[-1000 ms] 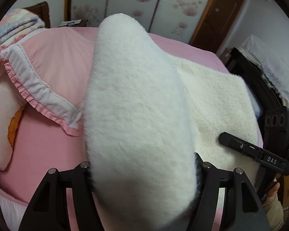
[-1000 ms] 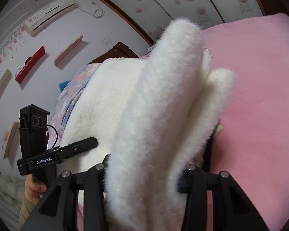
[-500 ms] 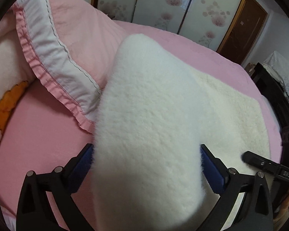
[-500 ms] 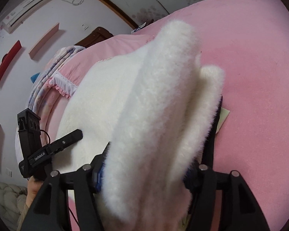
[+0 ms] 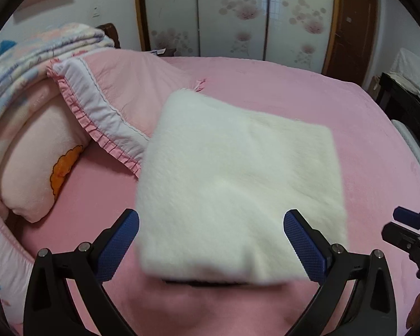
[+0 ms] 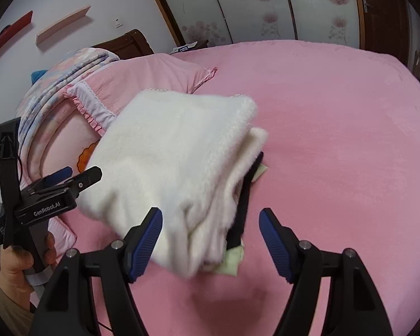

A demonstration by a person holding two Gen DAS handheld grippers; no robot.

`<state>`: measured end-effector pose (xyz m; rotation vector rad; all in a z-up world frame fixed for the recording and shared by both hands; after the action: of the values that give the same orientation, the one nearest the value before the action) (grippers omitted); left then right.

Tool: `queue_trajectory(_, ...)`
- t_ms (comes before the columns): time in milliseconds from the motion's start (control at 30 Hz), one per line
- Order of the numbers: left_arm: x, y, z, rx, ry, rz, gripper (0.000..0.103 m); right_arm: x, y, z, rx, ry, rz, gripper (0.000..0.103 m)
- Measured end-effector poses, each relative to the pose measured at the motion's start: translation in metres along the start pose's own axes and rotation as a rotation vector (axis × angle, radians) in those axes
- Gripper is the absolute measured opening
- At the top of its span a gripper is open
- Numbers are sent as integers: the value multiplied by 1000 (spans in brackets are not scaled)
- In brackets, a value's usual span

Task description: Fold large clothes

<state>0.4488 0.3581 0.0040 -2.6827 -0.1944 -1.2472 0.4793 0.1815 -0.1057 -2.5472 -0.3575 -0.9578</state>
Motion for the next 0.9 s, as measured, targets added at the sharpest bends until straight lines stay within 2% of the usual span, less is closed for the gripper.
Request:
queue_trajectory(100, -11, 25, -47, 1, 21, 4, 103, -8, 0, -33, -29, 5, 0, 72)
queue_trajectory(333, -38, 93, -151, -90, 72, 45, 103, -44, 9, -120, -128, 38, -17, 72)
queue_trajectory(467, -53, 131, -195, -134, 99, 69, 103, -63, 19, -165, -175, 64, -22, 72)
queue_trajectory(633, -74, 172, -242, -174, 123, 50, 103, -86, 31, -221, -216, 102, -41, 72)
queue_trajectory(900, -115, 222, -308, -198, 132, 62, 103, -124, 48, -291, -258, 121, -46, 72)
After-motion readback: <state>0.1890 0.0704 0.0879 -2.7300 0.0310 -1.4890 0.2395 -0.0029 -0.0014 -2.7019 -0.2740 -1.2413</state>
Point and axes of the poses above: each gripper's, at about its wrist camera, not at the fingertips, and z roughly the way its jaws point, y to its right, x to its top, the point moved 8 cm from there along z, roughly the way its jaws point, and after that the axes turned 6 degrees about y, right-handed, at the moved point
